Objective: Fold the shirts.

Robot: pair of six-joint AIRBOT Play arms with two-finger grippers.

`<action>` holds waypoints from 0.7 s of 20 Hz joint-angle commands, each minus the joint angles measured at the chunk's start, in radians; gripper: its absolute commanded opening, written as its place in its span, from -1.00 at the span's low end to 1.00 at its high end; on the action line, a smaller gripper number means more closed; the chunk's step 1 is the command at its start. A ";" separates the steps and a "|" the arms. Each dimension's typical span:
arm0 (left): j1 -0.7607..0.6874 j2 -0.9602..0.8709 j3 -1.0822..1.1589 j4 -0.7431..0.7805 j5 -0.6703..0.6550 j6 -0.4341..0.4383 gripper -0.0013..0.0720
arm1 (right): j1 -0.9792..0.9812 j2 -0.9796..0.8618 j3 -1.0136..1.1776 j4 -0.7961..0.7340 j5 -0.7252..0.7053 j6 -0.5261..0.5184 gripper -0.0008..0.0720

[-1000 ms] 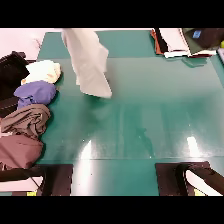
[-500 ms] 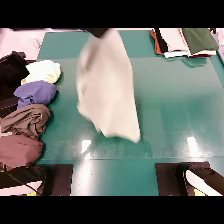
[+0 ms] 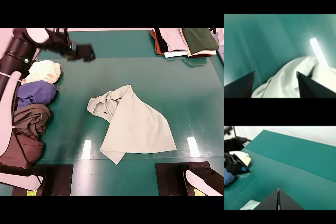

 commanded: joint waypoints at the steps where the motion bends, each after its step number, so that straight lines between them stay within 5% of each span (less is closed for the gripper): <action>1: 0.074 -0.047 -0.190 -0.035 -0.061 -0.022 0.69 | 0.000 -0.001 -0.002 0.000 0.023 0.000 -0.93; 6: 0.074 -0.047 -0.472 -0.039 -0.021 -0.011 0.69 | 0.000 -0.001 -0.003 0.000 0.030 0.000 -0.93; 14: 0.027 -0.054 -0.533 -0.186 0.003 0.071 0.69 | 0.000 -0.001 -0.003 0.000 0.030 0.000 -0.93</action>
